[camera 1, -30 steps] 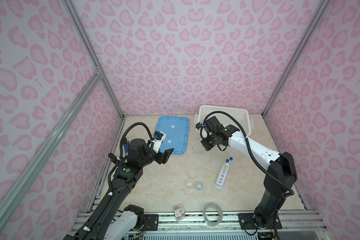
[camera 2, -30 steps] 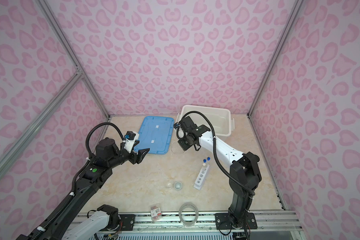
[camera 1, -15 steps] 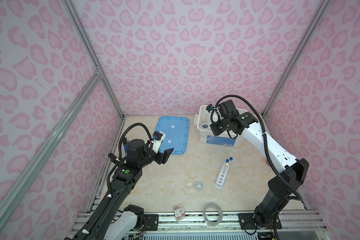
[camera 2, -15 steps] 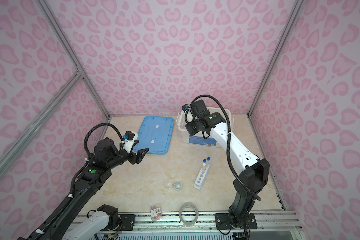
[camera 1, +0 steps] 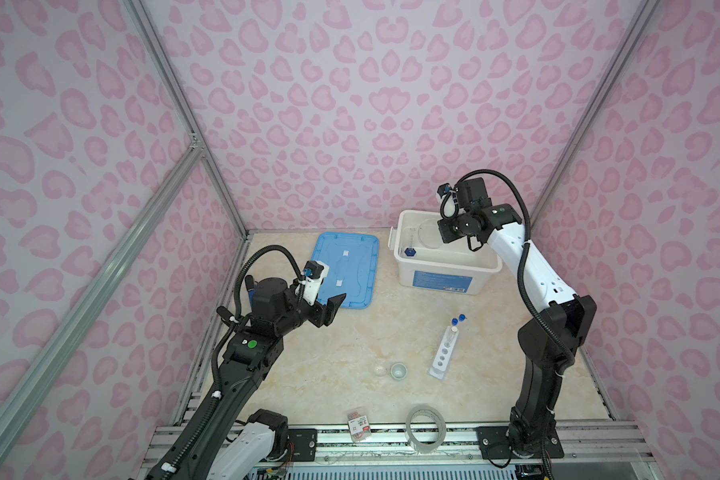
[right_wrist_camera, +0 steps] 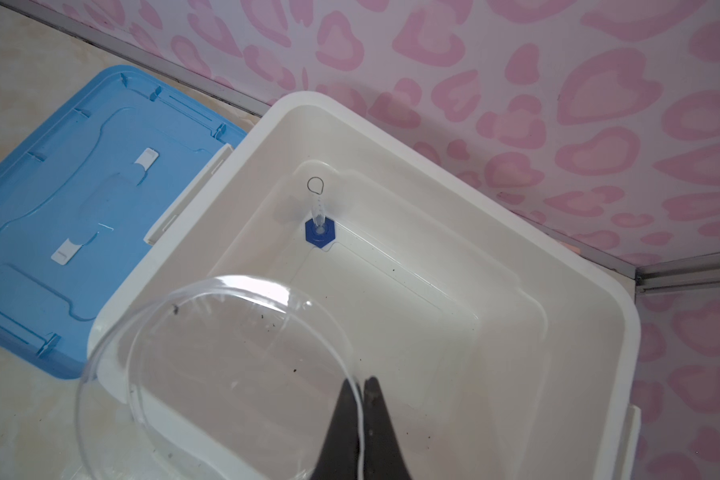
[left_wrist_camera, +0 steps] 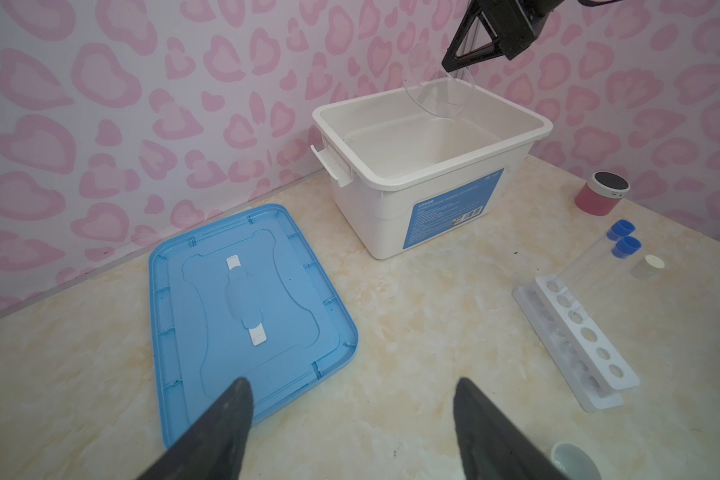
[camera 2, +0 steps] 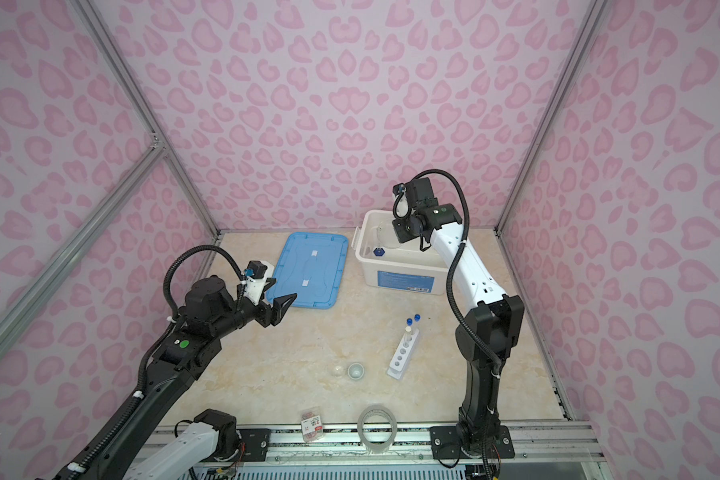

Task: Organize the chemistry lab equipment
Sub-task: 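Lift the glass dish with right gripper and carry it into the white bin, then lower the clear glass dish into the bin and open right gripper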

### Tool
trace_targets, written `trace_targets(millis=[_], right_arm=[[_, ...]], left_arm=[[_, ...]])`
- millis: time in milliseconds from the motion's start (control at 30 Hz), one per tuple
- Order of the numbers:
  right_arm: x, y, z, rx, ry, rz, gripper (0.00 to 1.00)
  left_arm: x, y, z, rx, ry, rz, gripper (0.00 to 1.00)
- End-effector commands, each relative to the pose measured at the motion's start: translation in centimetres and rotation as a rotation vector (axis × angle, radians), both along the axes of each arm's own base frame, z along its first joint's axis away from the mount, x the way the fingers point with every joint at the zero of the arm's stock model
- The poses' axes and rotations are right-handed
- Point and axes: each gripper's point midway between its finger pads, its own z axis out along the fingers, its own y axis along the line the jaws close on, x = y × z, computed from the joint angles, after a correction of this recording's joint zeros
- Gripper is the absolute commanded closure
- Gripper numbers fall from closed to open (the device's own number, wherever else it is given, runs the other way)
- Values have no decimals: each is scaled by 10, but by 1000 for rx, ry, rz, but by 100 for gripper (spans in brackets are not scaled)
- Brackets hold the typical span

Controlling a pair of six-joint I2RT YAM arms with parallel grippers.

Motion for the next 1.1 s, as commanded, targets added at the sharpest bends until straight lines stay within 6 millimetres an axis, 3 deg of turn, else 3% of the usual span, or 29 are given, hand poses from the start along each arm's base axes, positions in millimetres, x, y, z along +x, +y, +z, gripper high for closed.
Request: trace_targets(millis=[0,467,567,633,1067], right_arm=[[11,-12,-16,-35,34,-32,97],[42,-7,-90,-52,154,-20,97],[45,-5,-96,-53,162,-8,97],[48,-2,-115,-58,191,3,97],[52,16,-154,-36,253,51,97]], left_arm=[[2,0,-1,-1,3,6,22],[2,2,-3,-8,22,26,22],[2,3,-3,-9,22,33,22],[3,3,-2,-10,24,36,22],[7,3,1,-6,29,53,22]])
